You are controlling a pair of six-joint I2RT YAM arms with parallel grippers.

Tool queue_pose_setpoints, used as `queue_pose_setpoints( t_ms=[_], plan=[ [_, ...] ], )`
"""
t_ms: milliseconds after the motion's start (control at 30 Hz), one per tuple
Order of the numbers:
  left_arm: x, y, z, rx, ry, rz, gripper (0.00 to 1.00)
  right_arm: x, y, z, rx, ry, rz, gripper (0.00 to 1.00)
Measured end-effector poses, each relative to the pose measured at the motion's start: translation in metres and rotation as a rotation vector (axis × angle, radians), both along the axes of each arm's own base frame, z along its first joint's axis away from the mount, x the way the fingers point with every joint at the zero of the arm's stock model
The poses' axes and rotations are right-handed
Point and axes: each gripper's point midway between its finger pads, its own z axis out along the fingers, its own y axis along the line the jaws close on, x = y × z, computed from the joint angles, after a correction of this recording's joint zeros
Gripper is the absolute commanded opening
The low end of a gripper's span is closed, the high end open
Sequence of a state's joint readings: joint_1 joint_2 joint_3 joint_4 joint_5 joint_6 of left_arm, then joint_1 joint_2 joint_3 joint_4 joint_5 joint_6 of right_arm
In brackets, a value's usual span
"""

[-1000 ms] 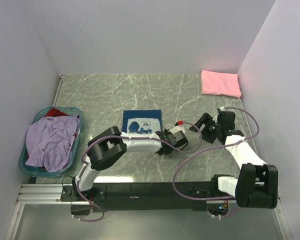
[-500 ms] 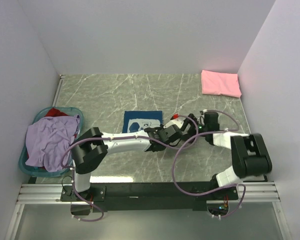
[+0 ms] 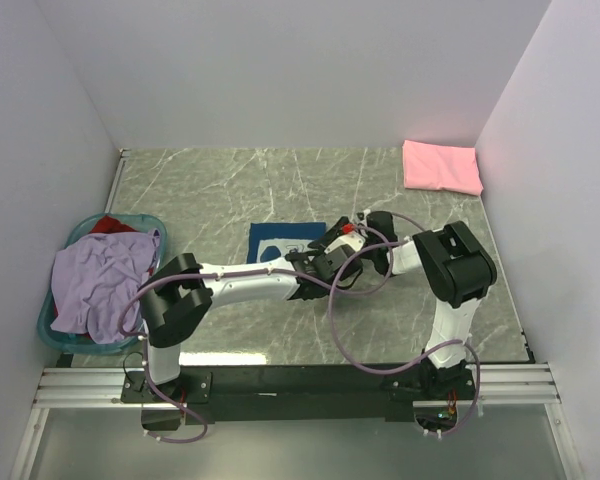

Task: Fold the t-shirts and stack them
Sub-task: Neatly place the folded tshirt to the corner

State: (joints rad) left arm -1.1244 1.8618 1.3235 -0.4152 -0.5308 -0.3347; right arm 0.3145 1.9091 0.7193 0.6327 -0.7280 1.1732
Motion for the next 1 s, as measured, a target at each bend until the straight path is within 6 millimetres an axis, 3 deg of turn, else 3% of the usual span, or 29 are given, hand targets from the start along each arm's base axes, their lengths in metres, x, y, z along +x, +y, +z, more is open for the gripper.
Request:
queue_pose_setpoints(
  t_ms=[33,133,167,233,267,333,433,467,567,700,867,1000],
  plan=[
    [0.001,0.000,0.000,-0.002,0.003,0.001,0.01,-0.001,0.004,-0.001,-0.012,-0.002,0.010,0.72],
    [0.002,0.001,-0.001,-0.010,0.012,0.005,0.01,-0.002,0.011,-0.006,-0.057,-0.003,0.028,0.49],
    [0.001,0.000,-0.001,-0.015,0.018,0.006,0.03,-0.003,0.012,-0.009,-0.076,-0.001,0.033,0.27],
    [0.002,0.000,-0.002,-0.029,0.033,0.011,0.06,-0.005,0.011,-0.015,-0.113,-0.001,0.041,0.10],
    [0.002,-0.001,-0.003,-0.038,0.040,0.014,0.13,-0.005,0.009,-0.019,-0.135,0.008,0.040,0.00],
    [0.003,-0.001,-0.004,-0.059,0.059,0.027,0.22,-0.005,0.006,-0.024,-0.177,0.012,0.048,0.00],
    [0.006,0.002,-0.003,-0.103,0.095,0.049,0.49,0.001,0.003,-0.026,-0.235,-0.009,0.063,0.00],
    [0.007,0.004,-0.001,-0.125,0.110,0.062,0.62,0.004,0.002,-0.026,-0.258,-0.019,0.069,0.00],
    [0.015,0.010,0.010,-0.198,0.141,0.101,0.78,0.015,-0.004,-0.024,-0.347,-0.055,0.084,0.00],
    [0.037,0.025,0.035,-0.325,0.171,0.171,0.91,0.038,-0.017,-0.015,-0.505,-0.136,0.108,0.00],
    [0.071,0.081,0.054,-0.440,0.214,0.336,1.00,0.078,-0.042,0.010,-0.718,-0.246,0.114,0.00],
    [0.098,0.150,0.060,-0.501,0.228,0.512,0.99,0.123,-0.074,0.030,-0.876,-0.323,0.095,0.00]
  ],
)
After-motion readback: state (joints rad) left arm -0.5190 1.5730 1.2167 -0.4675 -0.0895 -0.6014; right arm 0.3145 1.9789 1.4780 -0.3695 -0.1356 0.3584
